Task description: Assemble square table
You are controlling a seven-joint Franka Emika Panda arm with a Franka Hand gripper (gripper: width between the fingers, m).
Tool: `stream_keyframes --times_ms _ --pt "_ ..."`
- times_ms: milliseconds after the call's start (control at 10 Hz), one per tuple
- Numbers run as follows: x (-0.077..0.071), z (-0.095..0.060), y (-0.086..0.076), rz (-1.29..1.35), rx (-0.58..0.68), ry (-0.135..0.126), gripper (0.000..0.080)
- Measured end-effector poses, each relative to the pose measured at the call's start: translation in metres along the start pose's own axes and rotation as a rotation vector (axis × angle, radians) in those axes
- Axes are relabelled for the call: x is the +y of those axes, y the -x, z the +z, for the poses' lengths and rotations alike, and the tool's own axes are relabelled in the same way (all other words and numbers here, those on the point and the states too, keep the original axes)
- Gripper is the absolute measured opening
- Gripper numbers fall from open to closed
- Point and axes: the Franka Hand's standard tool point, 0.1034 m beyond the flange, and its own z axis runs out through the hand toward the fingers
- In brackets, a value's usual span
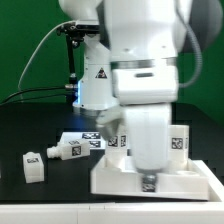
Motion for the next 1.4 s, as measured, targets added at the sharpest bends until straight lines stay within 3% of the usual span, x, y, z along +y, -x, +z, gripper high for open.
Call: stream_keyframes --times_ms 100,500,700,1000,1400 --pt "-0.002 0.000 0.007 0.013 -0.004 -0.004 0.0057" --pt "-0.002 0.002 0.010 0.028 -0.011 -0.006 0.0057" --pt "-0.002 0.004 0.012 -0.056 -0.006 0.021 0.0057" --pt "-0.010 0.012 0.015 -0.088 -0.009 0.021 0.0057" --pt "0.000 0.010 -0.012 -0.034 -0.014 0.017 0.0058"
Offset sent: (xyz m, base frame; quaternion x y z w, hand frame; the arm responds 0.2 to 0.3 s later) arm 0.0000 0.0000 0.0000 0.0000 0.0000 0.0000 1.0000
